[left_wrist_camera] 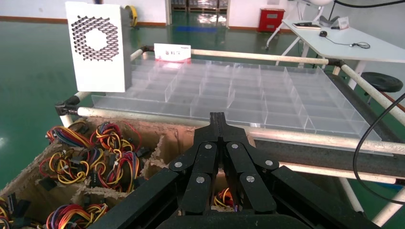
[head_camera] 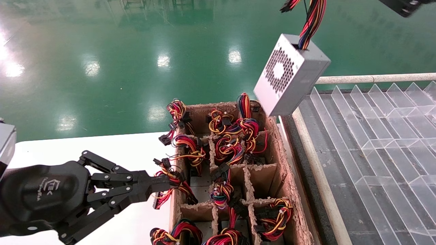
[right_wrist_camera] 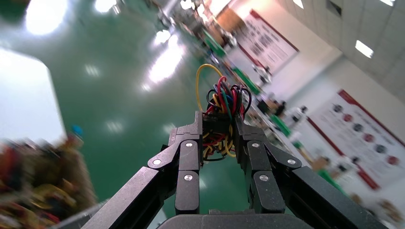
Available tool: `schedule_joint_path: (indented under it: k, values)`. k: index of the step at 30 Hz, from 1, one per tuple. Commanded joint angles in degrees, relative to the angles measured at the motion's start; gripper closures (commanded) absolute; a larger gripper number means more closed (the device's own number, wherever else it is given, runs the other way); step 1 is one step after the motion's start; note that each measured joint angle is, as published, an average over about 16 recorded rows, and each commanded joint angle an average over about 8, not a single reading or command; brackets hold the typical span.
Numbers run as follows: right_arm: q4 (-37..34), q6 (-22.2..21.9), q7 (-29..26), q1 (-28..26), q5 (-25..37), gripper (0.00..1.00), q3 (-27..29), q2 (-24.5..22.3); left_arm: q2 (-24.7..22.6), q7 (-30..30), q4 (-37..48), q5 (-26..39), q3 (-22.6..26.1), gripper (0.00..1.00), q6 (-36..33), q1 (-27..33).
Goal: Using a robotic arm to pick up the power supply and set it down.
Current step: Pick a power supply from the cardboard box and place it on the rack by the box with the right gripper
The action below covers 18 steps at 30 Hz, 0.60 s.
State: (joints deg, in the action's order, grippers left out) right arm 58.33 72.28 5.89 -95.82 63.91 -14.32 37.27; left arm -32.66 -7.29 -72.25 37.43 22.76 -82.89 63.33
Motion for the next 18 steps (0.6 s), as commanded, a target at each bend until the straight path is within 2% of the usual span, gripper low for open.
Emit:
schedule_joint_path:
  k: [1,10,18]
  values:
    - [-2.36,-0.9,2.69,-2.56,3.46,1.0,-1.24,1.42,0.0,0.0,0.0,0.0,0.0,1.0,0.0,0.0]
    - [-20.48,-5.18,14.43,-8.87,11.16,1.0,-4.59,8.8,0.0,0.0,0.0,0.0,0.0,1.0,0.0,0.0]
    - [-34.94,-8.48,23.2,-12.98,15.1,1.0,-6.28,12.45,0.0,0.0,0.0,0.0,0.0,1.0,0.0,0.0]
